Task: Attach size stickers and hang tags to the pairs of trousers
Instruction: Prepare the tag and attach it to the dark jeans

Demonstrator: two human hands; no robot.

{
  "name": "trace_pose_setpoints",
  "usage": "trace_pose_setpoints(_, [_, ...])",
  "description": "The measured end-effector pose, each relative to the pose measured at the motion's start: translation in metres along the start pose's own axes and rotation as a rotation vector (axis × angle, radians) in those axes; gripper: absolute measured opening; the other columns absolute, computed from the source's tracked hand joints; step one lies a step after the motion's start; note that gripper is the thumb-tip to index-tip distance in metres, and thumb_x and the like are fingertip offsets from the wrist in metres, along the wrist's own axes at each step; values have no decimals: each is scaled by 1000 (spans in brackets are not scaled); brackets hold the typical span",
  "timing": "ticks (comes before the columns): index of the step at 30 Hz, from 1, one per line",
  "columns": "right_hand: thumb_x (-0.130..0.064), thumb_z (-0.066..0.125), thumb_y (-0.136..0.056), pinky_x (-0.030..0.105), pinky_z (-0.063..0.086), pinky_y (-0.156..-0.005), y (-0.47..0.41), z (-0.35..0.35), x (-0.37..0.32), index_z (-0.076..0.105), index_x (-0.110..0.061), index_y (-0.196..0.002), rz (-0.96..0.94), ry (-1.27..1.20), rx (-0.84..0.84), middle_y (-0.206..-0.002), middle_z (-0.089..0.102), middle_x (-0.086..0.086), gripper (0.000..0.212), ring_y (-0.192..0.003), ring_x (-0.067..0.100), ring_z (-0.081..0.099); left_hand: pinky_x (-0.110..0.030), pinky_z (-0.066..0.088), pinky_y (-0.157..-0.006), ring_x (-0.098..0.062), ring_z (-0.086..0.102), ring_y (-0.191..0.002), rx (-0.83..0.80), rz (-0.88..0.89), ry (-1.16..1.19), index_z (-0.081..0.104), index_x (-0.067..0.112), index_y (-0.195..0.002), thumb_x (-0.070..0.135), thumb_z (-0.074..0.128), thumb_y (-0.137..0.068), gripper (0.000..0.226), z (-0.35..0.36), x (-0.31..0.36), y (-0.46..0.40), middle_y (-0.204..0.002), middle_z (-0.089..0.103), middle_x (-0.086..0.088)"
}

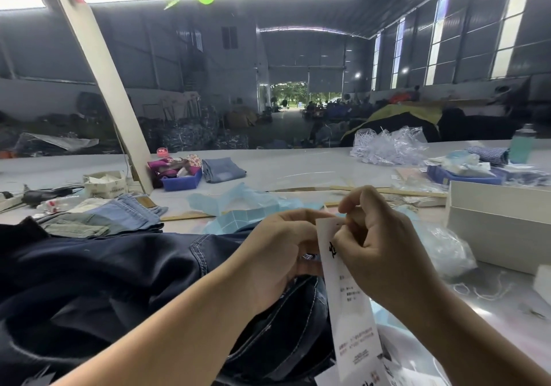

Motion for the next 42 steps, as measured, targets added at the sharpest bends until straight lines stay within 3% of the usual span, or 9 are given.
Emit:
trace_pose_setpoints(7, [-25,56,-85,13,35,-38,4,4,-1,45,-30,-84,13,-97,-31,-57,55,-18,12,-43,2,48,-28,57,-63,-19,71,-74,5,34,-115,71,0,-98,6,65,-91,11,-3,2,3,-89,73,-14])
trace_pose_setpoints(11, [-18,58,-87,19,37,-39,3,8,-1,44,-32,-90,16,-142,-124,-58,59,-4,20,-43,8,48,-24,56,-59,-16,70,-68,33,76,-238,71,3,-93,7,65,-91,8,-6,8,6,-80,72,-10])
trace_pose_setpoints(18, [-30,48,-77,26,40,-45,4,17,-6,37,-40,-93,-7,-65,-225,-64,60,-12,21,-48,7,49,-27,58,-66,-17,69,-71,-22,51,-219,69,1,-94,22,68,-85,23,-12,9,13,-82,71,-10])
trace_pose_setpoints(21, [-30,46,-72,24,35,-46,5,17,-8,36,-39,-92,-33,-14,-225,-65,58,-17,24,-51,7,48,-25,57,-64,-16,67,-68,9,76,-229,71,1,-89,0,66,-86,6,-15,9,14,-79,70,-11])
trace_pose_setpoints(24, [-29,47,-74,20,31,-44,7,17,-9,36,-36,-92,-47,28,-226,-67,56,-22,22,-53,6,48,-25,55,-62,-15,64,-64,97,113,-335,73,10,-85,-10,62,-85,22,-18,9,14,-77,71,-9])
trace_pose_setpoints(28, [-34,47,-76,22,40,-47,8,15,-10,36,-38,-88,-24,46,-219,-75,58,-20,18,-62,4,54,-23,52,-55,-12,67,-61,176,179,-399,69,16,-89,-6,65,-85,23,-16,11,13,-78,74,-4])
trace_pose_setpoints(34, [-32,49,-79,23,35,-43,9,10,-10,39,-34,-84,-17,53,-188,-54,53,-4,12,-56,8,52,-16,49,-53,-4,64,-60,213,257,-433,69,20,-85,0,69,-86,20,-8,11,14,-78,74,-1])
trace_pose_setpoints(39, [-29,51,-80,24,39,-46,11,9,-10,40,-33,-82,8,-7,-158,-57,57,-1,13,-53,10,54,-24,54,-58,-12,67,-66,165,226,-384,69,15,-90,0,67,-87,15,-5,9,15,-83,75,-6])
trace_pose_setpoints(42, [-27,49,-76,18,37,-42,12,8,-8,40,-32,-82,33,-36,-152,-64,60,-17,12,-49,6,51,-29,58,-60,-17,70,-70,84,137,-179,67,8,-94,-9,51,-91,23,-7,9,14,-83,74,-10])
Point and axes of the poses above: each hand's wrist, its own y-axis away from the middle knuckle, its own z-axis out of the palm, x = y × z, the point moved 4 cm from there along -y, towards the middle knuckle
